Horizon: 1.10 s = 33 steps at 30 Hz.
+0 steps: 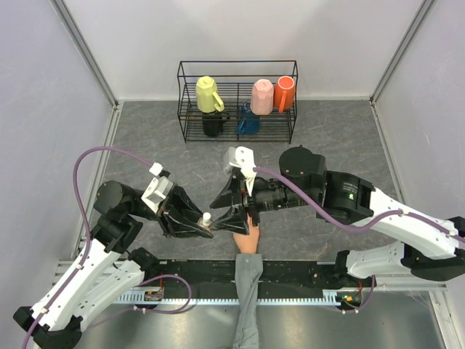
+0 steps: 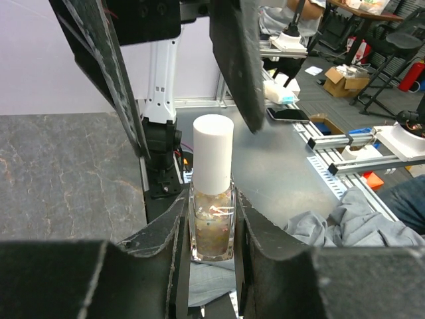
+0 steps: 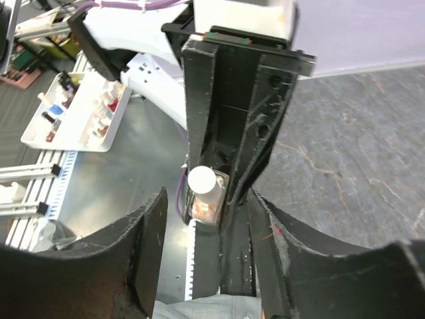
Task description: Paint the nails
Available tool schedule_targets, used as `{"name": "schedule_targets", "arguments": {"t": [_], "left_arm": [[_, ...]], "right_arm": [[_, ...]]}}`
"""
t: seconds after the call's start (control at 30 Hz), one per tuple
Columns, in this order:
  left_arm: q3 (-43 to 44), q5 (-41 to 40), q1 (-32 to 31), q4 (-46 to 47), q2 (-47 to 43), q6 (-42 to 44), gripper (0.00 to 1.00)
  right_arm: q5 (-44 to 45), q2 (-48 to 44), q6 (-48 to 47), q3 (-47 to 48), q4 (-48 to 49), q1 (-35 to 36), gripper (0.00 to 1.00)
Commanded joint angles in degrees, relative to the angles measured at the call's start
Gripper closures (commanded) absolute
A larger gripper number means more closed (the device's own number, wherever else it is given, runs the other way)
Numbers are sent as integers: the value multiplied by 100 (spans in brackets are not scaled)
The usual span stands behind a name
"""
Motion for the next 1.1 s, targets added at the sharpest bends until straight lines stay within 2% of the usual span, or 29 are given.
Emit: {"name": "schedule_targets", "arguments": {"t": [0.0, 0.07, 0.2, 0.37, 0.57, 0.63, 0.7, 0.73, 0.77, 0.83, 0.87, 0.9, 0.93, 0.97, 1.0, 1.03, 1.07], "left_arm": [[52, 114, 7, 364, 50, -295, 98], [52, 105, 7, 372, 50, -303, 98], [17, 69, 7, 390, 42, -321, 98], [-18, 78, 7, 381, 33, -321, 98], [8, -18, 7, 381, 33, -303, 98], [52, -106, 7, 320, 15, -277, 98], [166, -561, -1, 93, -72, 19, 98], [236, -816, 7, -152, -107, 213, 98], [402, -1610, 7, -720, -203, 450, 98], [474, -2633, 7, -1138, -318, 1119, 98], [474, -3647, 7, -1200, -397, 1303, 98], [404, -4144, 7, -1166, -493, 1566, 98], [378, -4532, 7, -1087, -503, 1743, 98], [343, -5197, 7, -1008, -486, 1953, 98], [281, -5535, 7, -799, -442, 2190, 98], [272, -5834, 7, -692, -285, 2297, 98], [228, -6159, 7, -578, -197, 2403, 98]], "right_arm": [[-659, 229, -140, 242, 273, -36, 40], [-704, 308, -140, 251, 369, -44, 40], [-722, 379, -123, 295, 466, -45, 52], [-572, 291, -149, 277, 510, -62, 54], [-713, 309, -52, 198, 519, -71, 74], [-687, 274, -43, 119, 511, -71, 86], [-564, 256, -9, 32, 510, -71, 100], [-494, 247, -8, 5, 502, -71, 100], [-406, 238, 9, -65, 510, -71, 100], [269, 221, 175, -135, 563, -71, 100], [602, 212, 263, -171, 607, -62, 100], [1136, 203, 395, -301, 685, -62, 100], [2421, 247, 796, -346, 782, 68, 100], [3425, 308, 992, -338, 757, 252, 100], [4401, 396, 1272, -286, 713, 507, 100], [6282, 623, 1806, -224, 521, 1014, 100], [6936, 782, 2072, 55, 397, 1228, 100]]}}
